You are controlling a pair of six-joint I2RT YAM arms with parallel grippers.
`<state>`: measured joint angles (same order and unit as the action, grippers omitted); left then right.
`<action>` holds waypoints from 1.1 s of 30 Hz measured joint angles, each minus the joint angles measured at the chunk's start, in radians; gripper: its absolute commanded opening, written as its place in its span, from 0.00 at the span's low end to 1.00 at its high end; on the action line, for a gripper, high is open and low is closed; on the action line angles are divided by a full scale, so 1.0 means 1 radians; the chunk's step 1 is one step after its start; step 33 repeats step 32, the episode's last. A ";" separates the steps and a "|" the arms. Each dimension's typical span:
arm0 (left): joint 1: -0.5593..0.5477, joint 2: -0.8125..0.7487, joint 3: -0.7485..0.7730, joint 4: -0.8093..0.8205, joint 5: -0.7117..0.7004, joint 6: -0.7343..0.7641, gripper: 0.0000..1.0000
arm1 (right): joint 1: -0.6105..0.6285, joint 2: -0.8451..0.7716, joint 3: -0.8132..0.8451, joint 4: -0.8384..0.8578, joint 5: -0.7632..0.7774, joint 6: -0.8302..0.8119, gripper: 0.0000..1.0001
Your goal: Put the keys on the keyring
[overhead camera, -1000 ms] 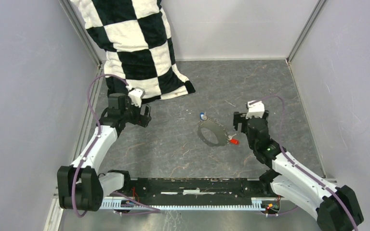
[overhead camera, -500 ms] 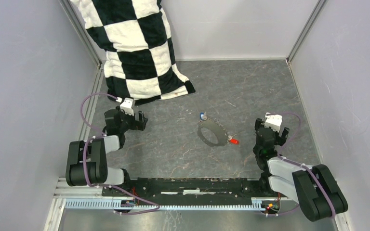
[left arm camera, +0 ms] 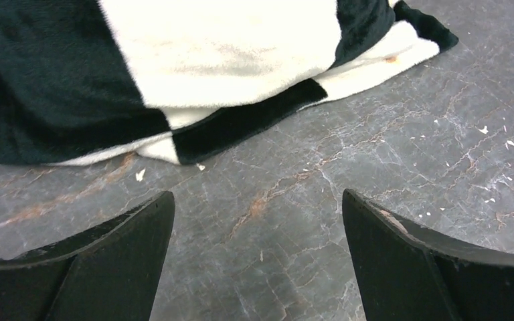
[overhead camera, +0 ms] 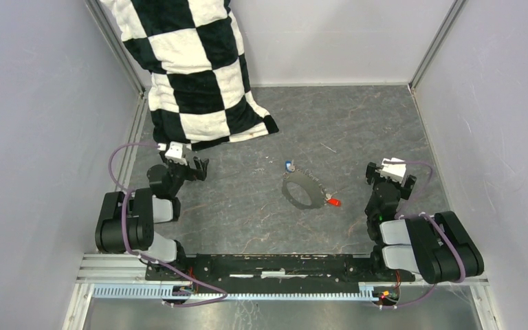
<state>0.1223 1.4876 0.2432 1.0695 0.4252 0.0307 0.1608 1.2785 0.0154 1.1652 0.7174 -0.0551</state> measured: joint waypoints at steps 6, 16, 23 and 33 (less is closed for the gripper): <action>-0.002 0.065 -0.141 0.264 -0.059 -0.032 1.00 | -0.004 0.080 -0.001 0.192 -0.148 -0.064 0.98; -0.054 0.071 -0.026 0.164 -0.142 -0.035 1.00 | -0.026 0.104 -0.002 0.198 -0.271 -0.092 0.98; -0.057 0.071 -0.028 0.158 -0.160 -0.034 1.00 | -0.026 0.104 -0.002 0.198 -0.291 -0.093 0.98; -0.057 0.071 -0.028 0.150 -0.162 -0.034 1.00 | -0.026 0.104 -0.002 0.198 -0.291 -0.093 0.98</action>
